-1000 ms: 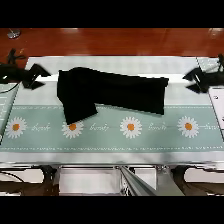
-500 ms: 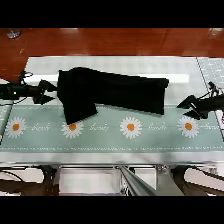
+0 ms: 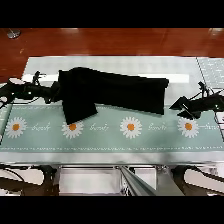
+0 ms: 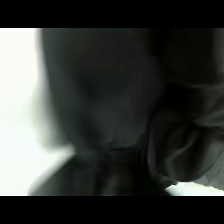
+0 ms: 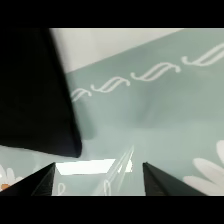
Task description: Fold the shirts.
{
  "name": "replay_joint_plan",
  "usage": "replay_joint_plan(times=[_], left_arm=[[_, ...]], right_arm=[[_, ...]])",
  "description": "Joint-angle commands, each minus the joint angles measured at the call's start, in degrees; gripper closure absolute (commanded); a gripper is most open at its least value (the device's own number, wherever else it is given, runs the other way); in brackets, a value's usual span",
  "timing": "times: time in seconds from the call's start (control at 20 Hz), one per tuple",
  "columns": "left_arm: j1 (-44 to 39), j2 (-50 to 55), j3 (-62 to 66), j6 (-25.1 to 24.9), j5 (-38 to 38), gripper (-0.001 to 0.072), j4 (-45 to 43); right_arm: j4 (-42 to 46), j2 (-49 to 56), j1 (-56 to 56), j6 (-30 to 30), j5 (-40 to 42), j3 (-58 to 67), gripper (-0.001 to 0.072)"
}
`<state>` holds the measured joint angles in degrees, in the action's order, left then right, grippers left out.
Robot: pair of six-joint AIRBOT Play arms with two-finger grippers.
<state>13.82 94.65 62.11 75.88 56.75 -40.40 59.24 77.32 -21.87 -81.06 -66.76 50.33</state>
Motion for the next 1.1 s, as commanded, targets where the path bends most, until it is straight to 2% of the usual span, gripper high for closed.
replay_joint_plan(times=[0.0,0.25,0.5,0.9,0.95,1.0,1.05], left_arm=[[-0.57,0.39,0.85,-3.45,2.05,0.0686,0.57],[-0.59,0.37,2.32,-3.45,3.72,0.0685,0.57],[-0.63,0.37,2.32,-3.41,3.69,0.0685,0.57],[-0.68,0.37,2.32,-3.43,4.35,0.0685,0.57],[-0.68,0.37,2.32,-3.43,4.57,0.0685,0.57],[-0.68,0.37,2.32,-3.43,4.96,0.0685,0.57],[-0.68,0.35,2.32,-3.43,5.51,0.0685,0.57]], right_arm=[[-2.16,0.02,1.05,-0.50,2.51,-0.07,0.0090],[-7.15,0.20,1.05,-1.01,4.13,-0.07,0.0090],[-5.66,5.18,1.66,-2.27,-1.66,-0.04,0.0090],[-6.71,10.97,12.48,-4.31,6.01,4.90,0.0090],[-6.67,11.76,13.42,-4.90,6.27,6.40,0.0109],[-6.67,12.31,14.32,-5.14,6.38,7.61,0.0249],[-6.47,12.63,15.23,-5.16,6.69,8.55,0.0527]])
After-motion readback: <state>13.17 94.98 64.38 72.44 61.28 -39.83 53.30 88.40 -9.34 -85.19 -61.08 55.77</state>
